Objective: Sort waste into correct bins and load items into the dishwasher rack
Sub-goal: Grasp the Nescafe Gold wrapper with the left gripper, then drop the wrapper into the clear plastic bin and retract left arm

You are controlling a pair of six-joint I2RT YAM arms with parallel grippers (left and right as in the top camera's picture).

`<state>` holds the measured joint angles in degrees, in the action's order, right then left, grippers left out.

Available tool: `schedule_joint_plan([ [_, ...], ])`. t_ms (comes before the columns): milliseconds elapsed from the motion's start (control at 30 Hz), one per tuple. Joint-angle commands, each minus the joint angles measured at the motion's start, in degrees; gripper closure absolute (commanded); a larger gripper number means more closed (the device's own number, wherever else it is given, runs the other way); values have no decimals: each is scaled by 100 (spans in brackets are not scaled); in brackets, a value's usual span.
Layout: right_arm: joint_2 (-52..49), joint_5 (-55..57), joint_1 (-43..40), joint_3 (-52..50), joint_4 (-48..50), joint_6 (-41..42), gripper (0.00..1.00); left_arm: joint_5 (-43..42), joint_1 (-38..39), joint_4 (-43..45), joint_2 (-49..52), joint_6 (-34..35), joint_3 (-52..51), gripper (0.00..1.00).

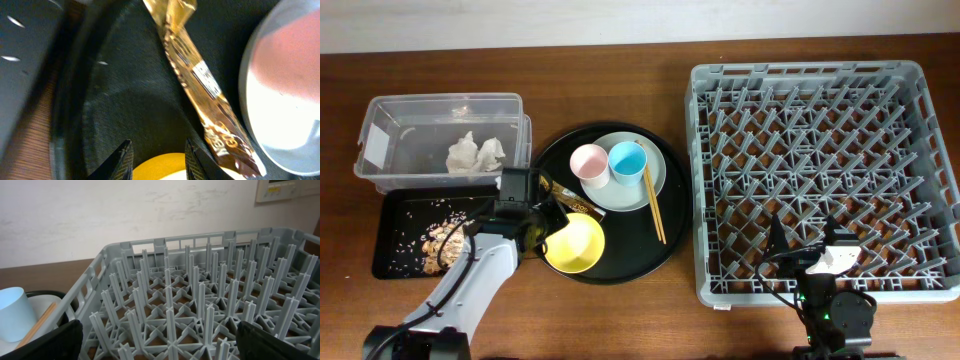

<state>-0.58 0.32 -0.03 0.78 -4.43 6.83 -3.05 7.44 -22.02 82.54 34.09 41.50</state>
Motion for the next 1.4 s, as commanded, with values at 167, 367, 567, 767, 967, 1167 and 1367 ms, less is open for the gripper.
schedule_joint_plan([
  [167, 37, 9, -35, -46, -22, -39, 2, -1744, 2, 142, 50, 44, -42, 66],
  [367, 33, 9, -35, -46, -22, -39, 2, 286, 2, 433, 107, 964, -44, 55],
  [567, 33, 9, -35, -46, -22, -39, 2, 63, 2, 1362, 955, 1025, -44, 62],
  [767, 33, 9, -37, -46, -22, -39, 2, -168, 7, 1375, 1038, 1021, -42, 94],
  [967, 33, 9, -35, -46, -22, -39, 2, -210, -9, 1078, -175, 1023, -42, 100],
  [1167, 33, 9, -35, -46, -22, -39, 2, 697, -52, 645, -2531, 1023, -39, 100],
  [1367, 33, 9, -35, -46, -22, -39, 2, 1038, -1266, 1808, -2205, 1021, -39, 99],
])
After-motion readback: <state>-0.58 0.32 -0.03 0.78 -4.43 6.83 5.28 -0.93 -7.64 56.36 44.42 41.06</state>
